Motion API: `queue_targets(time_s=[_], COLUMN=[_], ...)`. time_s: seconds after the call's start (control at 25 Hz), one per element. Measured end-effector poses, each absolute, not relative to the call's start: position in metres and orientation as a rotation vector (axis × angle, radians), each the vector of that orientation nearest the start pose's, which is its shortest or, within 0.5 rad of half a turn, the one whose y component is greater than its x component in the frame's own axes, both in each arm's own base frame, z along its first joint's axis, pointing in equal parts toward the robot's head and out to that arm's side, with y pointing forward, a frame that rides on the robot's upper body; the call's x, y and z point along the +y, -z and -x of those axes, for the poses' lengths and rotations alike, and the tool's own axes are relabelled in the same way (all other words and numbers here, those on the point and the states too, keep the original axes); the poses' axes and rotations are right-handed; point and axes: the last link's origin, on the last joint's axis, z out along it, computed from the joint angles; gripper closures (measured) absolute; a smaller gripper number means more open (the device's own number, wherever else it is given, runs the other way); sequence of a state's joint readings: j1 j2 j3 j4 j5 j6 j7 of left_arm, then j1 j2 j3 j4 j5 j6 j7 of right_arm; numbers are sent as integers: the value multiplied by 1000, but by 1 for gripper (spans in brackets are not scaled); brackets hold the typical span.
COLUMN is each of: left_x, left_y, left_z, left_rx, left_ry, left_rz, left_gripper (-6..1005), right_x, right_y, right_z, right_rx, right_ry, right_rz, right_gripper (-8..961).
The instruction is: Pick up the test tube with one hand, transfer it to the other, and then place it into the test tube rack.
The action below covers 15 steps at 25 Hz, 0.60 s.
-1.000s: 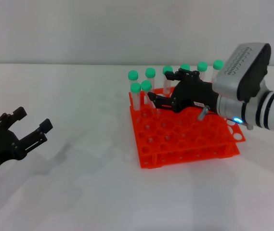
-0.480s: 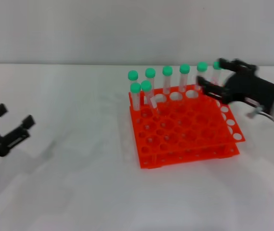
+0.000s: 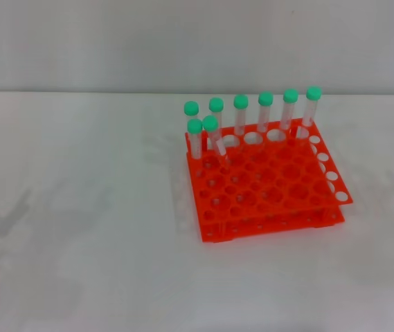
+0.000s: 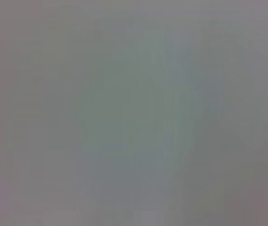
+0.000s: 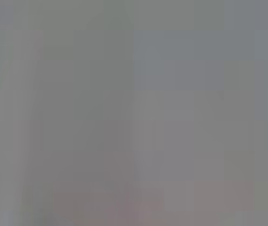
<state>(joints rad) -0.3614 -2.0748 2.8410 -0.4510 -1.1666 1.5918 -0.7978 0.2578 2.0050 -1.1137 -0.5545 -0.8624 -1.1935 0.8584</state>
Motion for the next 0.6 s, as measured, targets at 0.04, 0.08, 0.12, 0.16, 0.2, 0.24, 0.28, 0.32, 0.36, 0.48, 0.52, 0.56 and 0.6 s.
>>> queue_targets(time_s=[0.04,0.08,0.12,0.16,0.2,0.24,0.28,0.32,0.36,0.48,0.52,0.56,0.6], left_x=[266,267,268,268,270,270,270,272,275,280,281,282,283], left_y=[-83,-83,-82,-82,-81,-81,-81,-79,-75,-68,-65,-60,-56], left_z=[377,377,377,377,377,376,376,375,373,370,369,368,366], left_rx=[-534,-536,-538,-538,-539,-540,-540,-543,-556,-584,-592,-601,-606], left_ry=[833,837,844,850,860,866,866,880,903,932,940,949,955], left_rz=[1681,1668,1647,1635,1620,1612,1612,1601,1583,1545,1534,1524,1517], left_gripper=[106,106,106,106,106,106,106,106,106,106,106,106,106], right_x=[323,318,312,307,305,300,297,297,288,280,277,275,272], right_y=[-66,-69,-73,-78,-79,-82,-84,-84,-88,-91,-93,-94,-96], right_z=[-329,-336,-343,-350,-352,-356,-360,-360,-370,-380,-384,-386,-389], right_rx=[480,477,468,451,446,431,426,426,424,439,443,443,443], right_ry=[-896,-896,-890,-882,-878,-866,-855,-855,-818,-787,-775,-767,-752], right_rz=[1859,1821,1777,1732,1716,1686,1664,1664,1609,1552,1532,1520,1501], right_gripper=[213,213,213,214,214,214,214,214,214,215,215,215,215])
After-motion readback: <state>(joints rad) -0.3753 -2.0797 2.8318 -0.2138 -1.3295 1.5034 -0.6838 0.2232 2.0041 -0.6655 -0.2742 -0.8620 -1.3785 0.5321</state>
